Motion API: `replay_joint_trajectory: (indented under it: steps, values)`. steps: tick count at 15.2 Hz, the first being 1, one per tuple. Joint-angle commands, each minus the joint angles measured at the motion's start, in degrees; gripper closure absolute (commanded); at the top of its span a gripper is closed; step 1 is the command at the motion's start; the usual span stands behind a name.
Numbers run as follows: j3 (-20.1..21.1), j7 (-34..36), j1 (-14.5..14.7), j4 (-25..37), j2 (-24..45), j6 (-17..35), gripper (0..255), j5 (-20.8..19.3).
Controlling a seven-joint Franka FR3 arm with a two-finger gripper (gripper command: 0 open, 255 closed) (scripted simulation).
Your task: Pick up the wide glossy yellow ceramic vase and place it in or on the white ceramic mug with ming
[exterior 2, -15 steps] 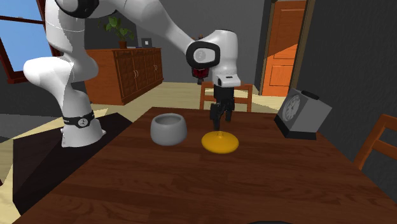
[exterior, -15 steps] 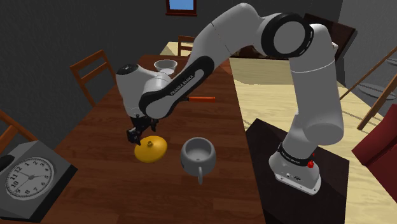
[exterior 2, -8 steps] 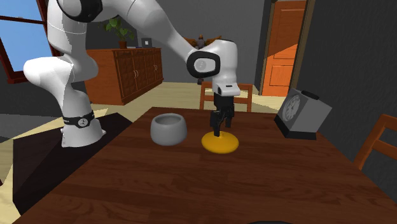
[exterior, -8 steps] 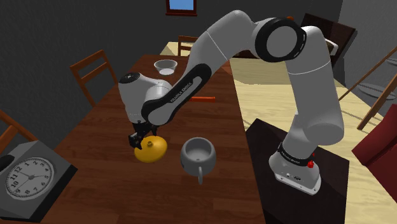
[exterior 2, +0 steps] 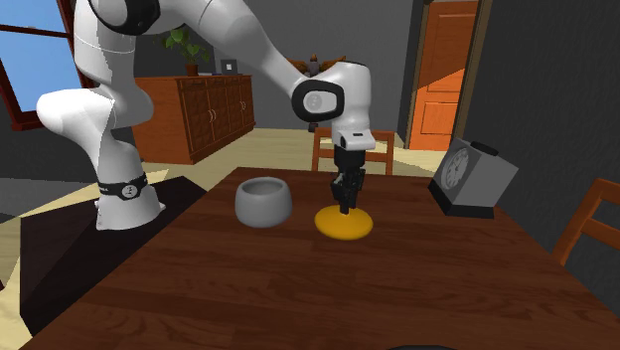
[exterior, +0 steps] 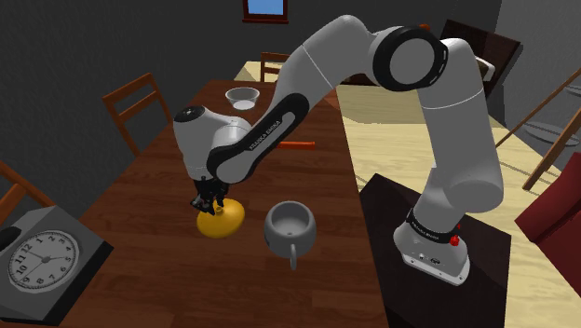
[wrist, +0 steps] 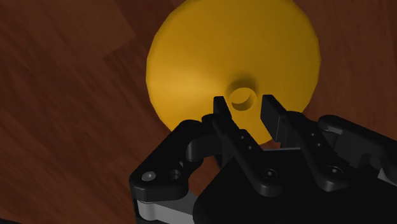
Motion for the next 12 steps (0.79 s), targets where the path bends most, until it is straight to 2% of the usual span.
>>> replay_joint_trajectory:
  steps: [1,7,12]
  values:
    - [0.0,0.0,0.0,0.0,0.0,0.0,255,0.0]
    - [0.0,0.0,0.0,0.0,0.0,0.0,255,0.0]
    - [0.8,-0.8,-0.5,0.5,-2.3,-2.7,255,1.2]
